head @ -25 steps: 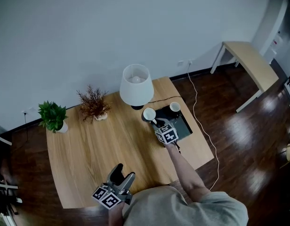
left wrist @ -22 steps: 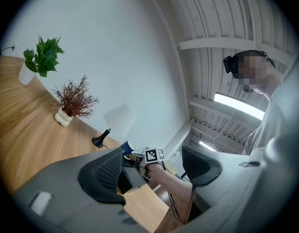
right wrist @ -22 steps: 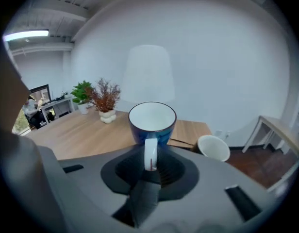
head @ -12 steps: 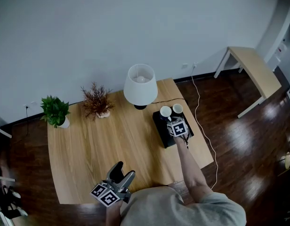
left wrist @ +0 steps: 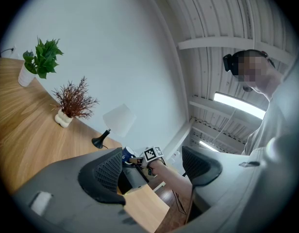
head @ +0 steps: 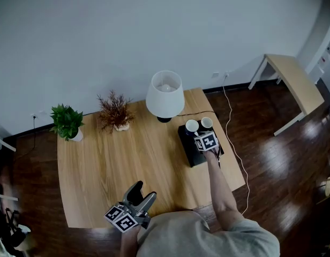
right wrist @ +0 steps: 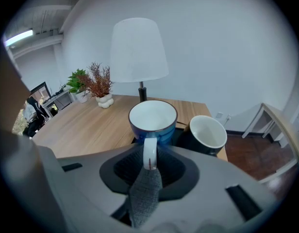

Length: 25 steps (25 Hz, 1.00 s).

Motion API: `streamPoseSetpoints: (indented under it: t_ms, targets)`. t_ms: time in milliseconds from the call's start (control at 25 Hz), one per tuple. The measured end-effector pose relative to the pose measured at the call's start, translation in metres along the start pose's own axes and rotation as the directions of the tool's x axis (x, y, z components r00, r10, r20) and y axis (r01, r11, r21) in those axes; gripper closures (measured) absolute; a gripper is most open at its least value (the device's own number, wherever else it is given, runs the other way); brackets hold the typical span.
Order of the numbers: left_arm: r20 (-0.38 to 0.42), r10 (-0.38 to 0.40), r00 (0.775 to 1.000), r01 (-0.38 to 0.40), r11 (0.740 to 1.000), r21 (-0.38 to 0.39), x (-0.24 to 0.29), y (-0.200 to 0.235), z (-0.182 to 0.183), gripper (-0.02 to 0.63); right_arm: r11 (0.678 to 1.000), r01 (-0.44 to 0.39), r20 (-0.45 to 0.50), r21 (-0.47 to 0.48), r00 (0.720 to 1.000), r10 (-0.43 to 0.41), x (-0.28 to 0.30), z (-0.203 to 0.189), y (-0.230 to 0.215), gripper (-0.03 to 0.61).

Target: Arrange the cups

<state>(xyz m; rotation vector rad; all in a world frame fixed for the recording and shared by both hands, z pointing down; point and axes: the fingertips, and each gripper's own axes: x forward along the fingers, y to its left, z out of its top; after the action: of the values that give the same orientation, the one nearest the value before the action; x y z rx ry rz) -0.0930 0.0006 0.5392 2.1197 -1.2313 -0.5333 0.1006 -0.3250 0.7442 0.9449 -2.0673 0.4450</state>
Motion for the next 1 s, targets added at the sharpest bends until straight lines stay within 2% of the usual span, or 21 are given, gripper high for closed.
streamPoseSetpoints:
  t_ms: [160,240,440,560,640,680,760,840,1000]
  targets:
    - [-0.007,-0.008,1.0,0.008,1.0,0.004,0.002,-0.001,-0.001,0.236,0.997,0.064,0.039,-0.041,0.997,-0.062,-0.004,0.0,-0.003,0.466]
    - [-0.01,-0.014,1.0,0.014,1.0,0.004,0.004,-0.002,-0.001,0.236,0.996,0.084,0.056,-0.024,0.995,-0.083,-0.01,-0.007,-0.005,0.466]
    - [-0.01,-0.011,1.0,0.011,1.0,-0.003,0.004,-0.002,-0.003,0.236,0.998,0.046,0.09,0.048,0.995,-0.05,-0.029,-0.034,0.005,0.469]
    - [-0.012,-0.007,1.0,0.007,1.0,-0.009,0.002,-0.001,-0.004,0.236,1.0,0.009,0.19,0.018,0.982,-0.012,-0.057,-0.036,0.033,0.471]
    - [-0.015,-0.007,1.0,0.007,1.0,-0.013,0.003,0.002,-0.004,0.236,0.993,-0.106,0.316,-0.055,0.941,0.117,-0.08,-0.023,0.078,0.479]
    - [-0.017,-0.009,1.0,0.009,1.0,-0.014,0.004,0.003,-0.005,0.236,0.98,-0.174,0.372,-0.094,0.907,0.197,-0.092,-0.016,0.105,0.515]
    - [-0.019,-0.015,1.0,0.015,1.0,-0.013,0.006,0.002,-0.005,0.236,0.949,-0.275,0.44,-0.153,0.841,0.315,-0.114,-0.01,0.15,0.515]
    - [-0.02,-0.019,1.0,0.019,1.0,-0.014,0.007,0.0,-0.006,0.236,0.931,-0.322,0.47,-0.171,0.804,0.364,-0.128,-0.011,0.179,0.515]
    - [-0.02,-0.015,1.0,0.014,1.0,-0.018,0.007,0.002,-0.006,0.236,0.905,-0.395,0.505,-0.155,0.756,0.417,-0.139,-0.012,0.216,0.515]
